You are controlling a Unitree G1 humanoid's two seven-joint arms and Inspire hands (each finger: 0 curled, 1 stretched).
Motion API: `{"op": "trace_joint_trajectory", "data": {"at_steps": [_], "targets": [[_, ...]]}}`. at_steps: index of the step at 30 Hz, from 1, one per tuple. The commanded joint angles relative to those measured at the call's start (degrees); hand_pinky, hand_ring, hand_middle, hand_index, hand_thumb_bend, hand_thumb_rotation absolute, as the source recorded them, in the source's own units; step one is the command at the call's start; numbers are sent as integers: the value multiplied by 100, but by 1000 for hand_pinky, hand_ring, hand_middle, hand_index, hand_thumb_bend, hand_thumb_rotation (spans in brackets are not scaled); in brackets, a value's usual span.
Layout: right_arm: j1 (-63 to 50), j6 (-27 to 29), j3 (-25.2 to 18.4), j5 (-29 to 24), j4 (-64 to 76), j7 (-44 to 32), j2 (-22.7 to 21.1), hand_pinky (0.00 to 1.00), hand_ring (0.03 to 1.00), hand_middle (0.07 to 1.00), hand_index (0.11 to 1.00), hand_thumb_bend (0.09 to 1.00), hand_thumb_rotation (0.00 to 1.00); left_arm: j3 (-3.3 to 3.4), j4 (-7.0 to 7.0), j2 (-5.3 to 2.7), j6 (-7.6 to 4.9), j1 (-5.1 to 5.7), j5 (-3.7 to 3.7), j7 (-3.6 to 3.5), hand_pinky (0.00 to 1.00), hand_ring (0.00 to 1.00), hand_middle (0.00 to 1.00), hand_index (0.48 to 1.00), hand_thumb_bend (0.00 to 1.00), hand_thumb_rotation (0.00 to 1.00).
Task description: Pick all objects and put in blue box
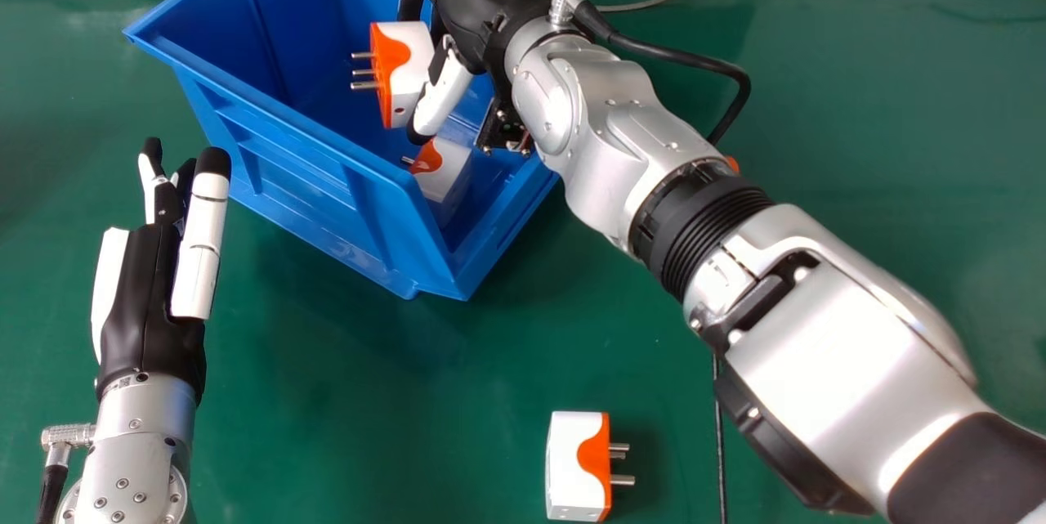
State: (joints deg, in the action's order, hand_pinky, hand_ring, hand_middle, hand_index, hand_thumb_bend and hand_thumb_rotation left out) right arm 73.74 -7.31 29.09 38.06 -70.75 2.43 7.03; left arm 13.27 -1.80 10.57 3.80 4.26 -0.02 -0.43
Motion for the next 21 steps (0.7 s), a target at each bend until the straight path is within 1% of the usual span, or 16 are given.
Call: {"op": "trace_joint_trajectory", "data": {"at_steps": [1, 2, 3, 5, 7, 8, 9, 11, 13, 15, 17, 19, 21], "targets": [[199, 146, 102, 102, 161, 33, -144, 461, 603, 760, 763, 638, 235, -32, -219, -4, -18, 20, 23, 43, 1000, 1000, 989, 1000, 558, 1000], [192, 171, 150, 137, 176, 63, -174, 534, 683, 808, 811, 667, 286, -38, -218, -2, -29, 20, 40, 44, 1000, 1000, 989, 1000, 558, 1000], [179, 187, 193, 173, 196, 102, -199, 534, 683, 808, 811, 667, 286, -42, -202, -1, -48, 20, 53, 44, 1000, 1000, 989, 1000, 558, 1000], [149, 208, 242, 206, 223, 175, -230, 652, 797, 877, 879, 724, 373, -36, -141, 16, -57, -13, 61, 47, 1000, 1000, 989, 1000, 559, 1000], [114, 219, 265, 192, 246, 216, -257, 739, 870, 922, 923, 773, 438, -38, -139, 29, -27, -27, 68, 60, 1000, 1000, 989, 1000, 560, 1000], [102, 219, 270, 178, 251, 225, -269, 798, 917, 950, 951, 809, 483, -41, -144, 28, -11, -36, 63, 66, 1000, 1000, 990, 1000, 561, 1000], [89, 212, 261, 155, 265, 229, -279, 819, 934, 960, 961, 822, 499, -44, -145, 26, 0, -46, 57, 72, 1000, 1000, 990, 1000, 561, 1000], [64, 191, 216, 97, 302, 241, -283, 838, 947, 968, 969, 833, 512, -39, -88, 26, -15, -75, 42, 79, 1000, 1000, 990, 1000, 561, 1000], [45, 164, 172, 48, 334, 245, -277, 871, 966, 980, 980, 845, 527, -46, -63, 34, -21, -87, 57, 88, 1000, 1000, 990, 1000, 558, 1000], [37, 124, 142, 20, 365, 237, -275, 884, 973, 984, 984, 843, 527, -57, -122, 37, 17, -76, 67, 93, 1000, 1000, 990, 1000, 557, 1000], [39, 86, 123, 7, 387, 231, -272, 909, 987, 992, 992, 817, 505, -64, -146, 38, 38, -76, 64, 91, 1000, 1000, 990, 1000, 554, 1000], [29, 36, 44, -67, 454, 223, -269, 914, 989, 994, 994, 811, 500, -76, -88, 44, 6, -102, 77, 95, 1000, 1000, 990, 1000, 553, 1000], [-11, -5, -25, -129, 573, 218, -285, 922, 993, 996, 996, 797, 473, -72, -40, 51, -27, -118, 80, 99, 1000, 1000, 990, 1000, 549, 1000]]}}
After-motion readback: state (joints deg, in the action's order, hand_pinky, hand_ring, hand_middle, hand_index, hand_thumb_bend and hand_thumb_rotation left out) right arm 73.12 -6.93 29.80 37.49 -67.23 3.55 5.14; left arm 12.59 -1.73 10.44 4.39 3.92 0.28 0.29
